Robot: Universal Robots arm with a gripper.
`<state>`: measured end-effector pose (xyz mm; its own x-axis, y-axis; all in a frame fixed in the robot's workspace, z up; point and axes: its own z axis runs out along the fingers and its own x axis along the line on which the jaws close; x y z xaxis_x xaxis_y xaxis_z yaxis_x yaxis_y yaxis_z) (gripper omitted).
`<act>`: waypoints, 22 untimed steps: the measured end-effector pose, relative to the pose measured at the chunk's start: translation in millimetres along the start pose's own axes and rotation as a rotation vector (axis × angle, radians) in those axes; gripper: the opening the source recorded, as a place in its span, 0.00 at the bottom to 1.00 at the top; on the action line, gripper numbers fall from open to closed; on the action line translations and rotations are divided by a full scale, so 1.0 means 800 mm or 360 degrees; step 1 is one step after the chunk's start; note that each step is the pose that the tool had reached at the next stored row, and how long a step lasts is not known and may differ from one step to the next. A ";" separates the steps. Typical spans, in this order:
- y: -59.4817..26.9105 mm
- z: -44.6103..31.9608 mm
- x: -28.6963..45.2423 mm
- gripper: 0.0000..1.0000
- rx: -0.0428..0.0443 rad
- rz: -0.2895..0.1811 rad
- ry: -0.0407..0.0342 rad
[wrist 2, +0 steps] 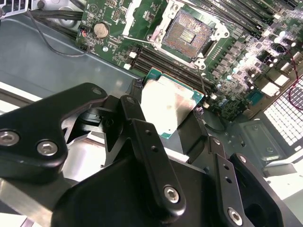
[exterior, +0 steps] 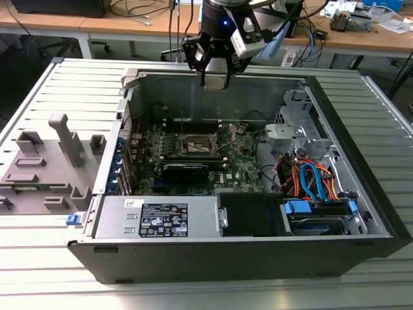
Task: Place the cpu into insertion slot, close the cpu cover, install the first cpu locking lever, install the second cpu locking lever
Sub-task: 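Place the cpu into insertion slot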
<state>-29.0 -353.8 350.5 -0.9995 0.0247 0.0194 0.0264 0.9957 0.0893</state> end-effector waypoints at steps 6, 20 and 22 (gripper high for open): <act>0.000 0.0013 0.0000 0.55 0.0000 0.0000 0.0000; 0.000 0.0045 0.0000 0.55 0.0000 0.0000 0.0000; 0.000 0.0049 0.0000 0.55 0.0000 0.0000 0.0000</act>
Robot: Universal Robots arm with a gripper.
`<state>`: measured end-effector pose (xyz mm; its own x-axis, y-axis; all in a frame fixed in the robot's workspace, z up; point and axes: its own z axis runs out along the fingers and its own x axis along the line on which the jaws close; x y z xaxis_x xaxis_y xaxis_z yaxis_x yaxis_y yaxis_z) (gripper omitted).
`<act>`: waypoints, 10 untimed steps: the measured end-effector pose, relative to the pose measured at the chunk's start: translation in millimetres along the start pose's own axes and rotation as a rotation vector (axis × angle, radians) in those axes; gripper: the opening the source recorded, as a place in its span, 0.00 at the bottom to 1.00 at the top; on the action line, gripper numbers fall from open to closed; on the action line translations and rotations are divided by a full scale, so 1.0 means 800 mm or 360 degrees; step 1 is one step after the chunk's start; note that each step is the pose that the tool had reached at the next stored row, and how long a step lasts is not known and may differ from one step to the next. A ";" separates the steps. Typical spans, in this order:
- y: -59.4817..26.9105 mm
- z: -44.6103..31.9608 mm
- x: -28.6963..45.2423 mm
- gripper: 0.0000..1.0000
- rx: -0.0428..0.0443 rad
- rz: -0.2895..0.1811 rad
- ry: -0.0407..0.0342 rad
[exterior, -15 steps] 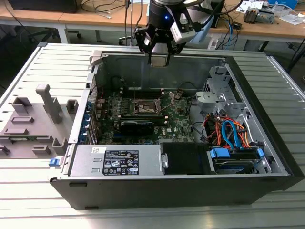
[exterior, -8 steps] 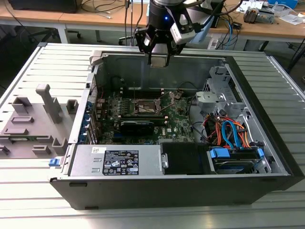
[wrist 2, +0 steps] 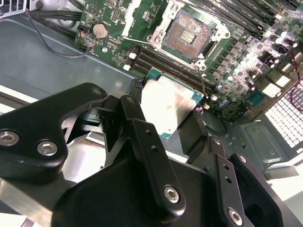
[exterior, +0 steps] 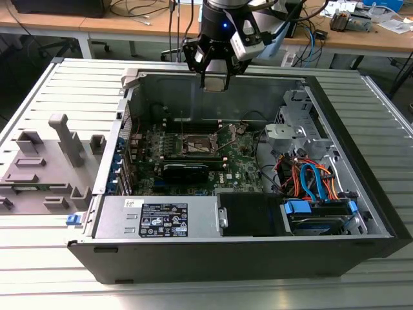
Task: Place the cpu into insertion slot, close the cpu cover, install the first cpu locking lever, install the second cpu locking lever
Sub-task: 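Place the cpu into insertion slot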
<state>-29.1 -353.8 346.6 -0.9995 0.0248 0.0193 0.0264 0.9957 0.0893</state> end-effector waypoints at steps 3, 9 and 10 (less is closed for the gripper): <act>0.000 0.0007 0.0000 0.55 0.0000 0.0000 0.0000; 0.000 0.0037 0.0000 0.55 0.0000 0.0000 0.0000; 0.000 0.0039 0.0000 0.55 0.0000 0.0000 0.0000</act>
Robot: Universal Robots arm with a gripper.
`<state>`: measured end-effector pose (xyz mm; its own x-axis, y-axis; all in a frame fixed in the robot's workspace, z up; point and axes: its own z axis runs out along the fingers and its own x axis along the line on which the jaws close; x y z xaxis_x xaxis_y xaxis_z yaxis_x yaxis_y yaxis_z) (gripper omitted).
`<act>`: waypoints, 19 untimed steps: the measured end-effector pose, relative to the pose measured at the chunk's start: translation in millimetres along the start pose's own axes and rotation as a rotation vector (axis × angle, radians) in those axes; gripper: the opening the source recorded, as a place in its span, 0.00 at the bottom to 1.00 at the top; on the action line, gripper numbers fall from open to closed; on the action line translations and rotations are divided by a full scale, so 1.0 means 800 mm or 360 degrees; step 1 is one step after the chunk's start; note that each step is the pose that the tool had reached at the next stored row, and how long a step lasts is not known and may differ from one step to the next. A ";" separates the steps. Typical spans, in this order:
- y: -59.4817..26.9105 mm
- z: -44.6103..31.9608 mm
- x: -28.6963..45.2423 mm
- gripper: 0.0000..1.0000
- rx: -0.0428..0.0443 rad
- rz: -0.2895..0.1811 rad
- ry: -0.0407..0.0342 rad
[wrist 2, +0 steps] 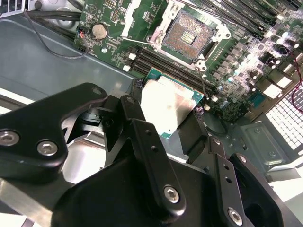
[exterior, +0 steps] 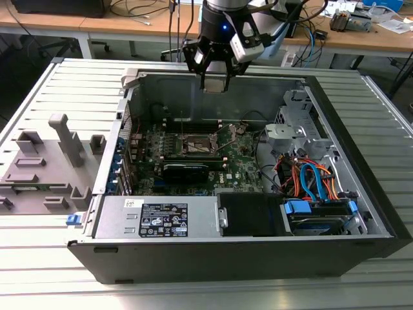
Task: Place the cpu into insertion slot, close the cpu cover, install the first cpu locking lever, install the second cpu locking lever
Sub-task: 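Place the cpu into insertion slot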
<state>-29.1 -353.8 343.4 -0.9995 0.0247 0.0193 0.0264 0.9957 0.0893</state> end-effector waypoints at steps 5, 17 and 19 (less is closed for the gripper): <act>0.000 0.0012 0.0000 0.55 0.0000 0.0000 0.0000; 0.000 0.0039 0.0000 0.55 0.0000 0.0000 0.0000; 0.000 0.0042 0.0000 0.55 0.0000 0.0000 0.0000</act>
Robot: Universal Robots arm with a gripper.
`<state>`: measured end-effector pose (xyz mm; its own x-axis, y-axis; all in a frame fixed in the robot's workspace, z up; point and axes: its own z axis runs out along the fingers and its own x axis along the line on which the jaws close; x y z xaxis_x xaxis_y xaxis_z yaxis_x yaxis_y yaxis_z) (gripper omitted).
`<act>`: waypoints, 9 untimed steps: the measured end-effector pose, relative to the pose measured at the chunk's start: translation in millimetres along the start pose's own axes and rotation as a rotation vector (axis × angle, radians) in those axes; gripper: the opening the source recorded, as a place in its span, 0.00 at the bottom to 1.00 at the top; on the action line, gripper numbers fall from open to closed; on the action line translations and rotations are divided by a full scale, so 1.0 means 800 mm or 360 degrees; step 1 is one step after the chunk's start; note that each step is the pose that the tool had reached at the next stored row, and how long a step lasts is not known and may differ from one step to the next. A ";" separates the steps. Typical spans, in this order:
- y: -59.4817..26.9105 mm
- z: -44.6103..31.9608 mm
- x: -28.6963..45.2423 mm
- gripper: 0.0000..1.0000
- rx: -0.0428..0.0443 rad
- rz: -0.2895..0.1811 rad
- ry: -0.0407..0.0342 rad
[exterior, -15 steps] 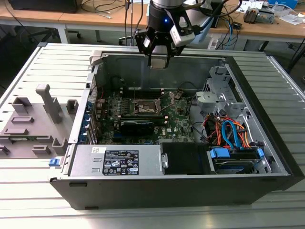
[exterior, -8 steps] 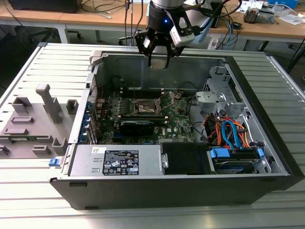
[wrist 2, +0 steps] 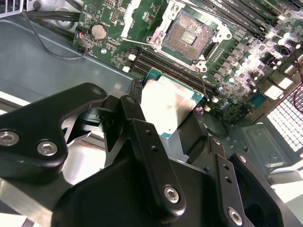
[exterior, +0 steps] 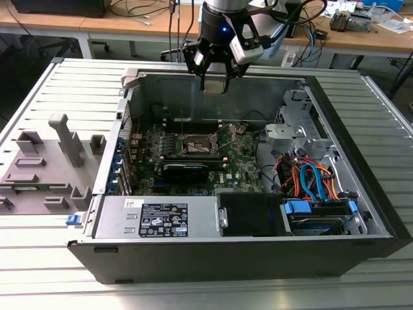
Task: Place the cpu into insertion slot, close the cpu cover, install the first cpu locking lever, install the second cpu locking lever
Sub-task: 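Place the cpu into insertion slot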
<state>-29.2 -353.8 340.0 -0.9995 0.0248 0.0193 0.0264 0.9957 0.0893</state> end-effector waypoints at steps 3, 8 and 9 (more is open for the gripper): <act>0.000 0.0008 0.0000 0.55 0.0000 0.0000 0.0000; 0.000 0.0021 0.0000 0.55 0.0000 0.0000 0.0000; 0.000 0.0023 0.0000 0.55 0.0000 0.0000 0.0000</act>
<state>-29.2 -353.8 338.1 -0.9995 0.0248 0.0193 0.0264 0.9957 0.0893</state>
